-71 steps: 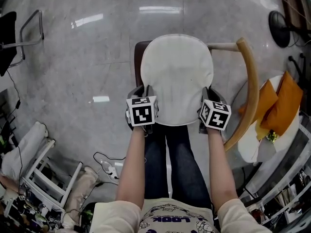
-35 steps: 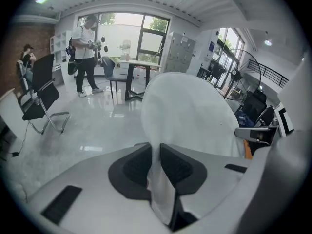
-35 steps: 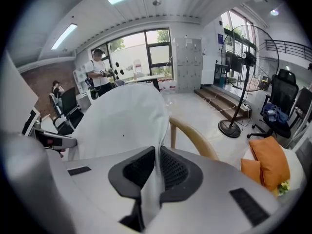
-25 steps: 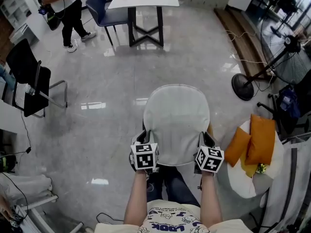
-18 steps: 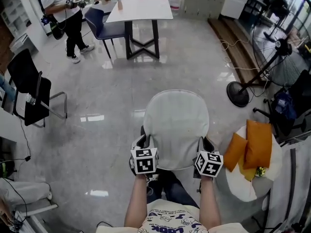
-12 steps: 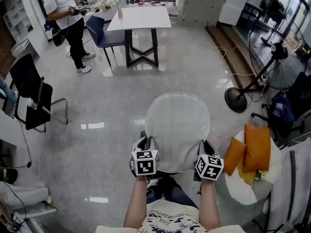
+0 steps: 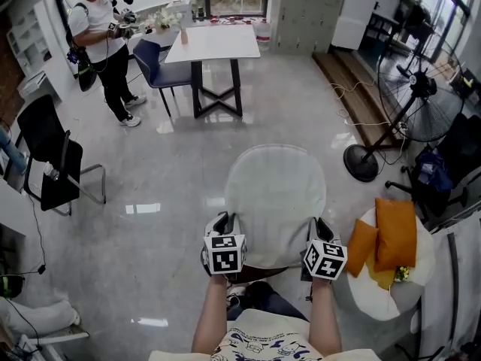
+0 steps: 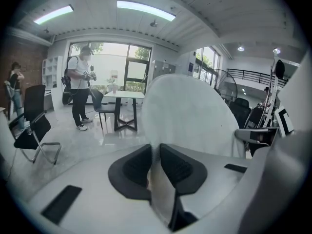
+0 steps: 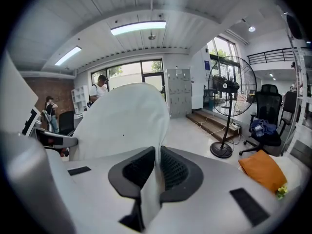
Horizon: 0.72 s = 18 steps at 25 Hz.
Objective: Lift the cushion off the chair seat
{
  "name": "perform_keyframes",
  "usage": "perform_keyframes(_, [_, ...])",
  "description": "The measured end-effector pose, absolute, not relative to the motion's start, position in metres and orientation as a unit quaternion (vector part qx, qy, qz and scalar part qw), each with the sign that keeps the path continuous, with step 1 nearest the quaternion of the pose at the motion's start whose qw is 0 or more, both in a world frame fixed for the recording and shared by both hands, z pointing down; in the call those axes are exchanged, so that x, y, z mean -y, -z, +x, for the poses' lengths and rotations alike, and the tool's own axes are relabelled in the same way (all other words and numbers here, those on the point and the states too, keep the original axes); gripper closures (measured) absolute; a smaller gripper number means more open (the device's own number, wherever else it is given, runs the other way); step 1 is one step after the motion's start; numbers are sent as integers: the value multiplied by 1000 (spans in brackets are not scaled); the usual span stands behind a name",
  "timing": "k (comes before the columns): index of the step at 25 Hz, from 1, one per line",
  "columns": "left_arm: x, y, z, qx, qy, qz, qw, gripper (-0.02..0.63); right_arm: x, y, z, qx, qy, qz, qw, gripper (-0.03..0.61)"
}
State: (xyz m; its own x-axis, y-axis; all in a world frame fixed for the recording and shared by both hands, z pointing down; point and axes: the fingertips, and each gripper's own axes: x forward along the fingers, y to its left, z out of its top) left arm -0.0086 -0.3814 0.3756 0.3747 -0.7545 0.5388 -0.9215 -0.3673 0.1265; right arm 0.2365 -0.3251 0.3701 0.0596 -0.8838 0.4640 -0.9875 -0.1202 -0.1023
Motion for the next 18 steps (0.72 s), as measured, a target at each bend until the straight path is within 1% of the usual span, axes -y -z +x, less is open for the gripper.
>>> perform_keyframes(18, [380,-368,-15,523,-195,804,206,543,322,-360,230,653,-205,720,113,523])
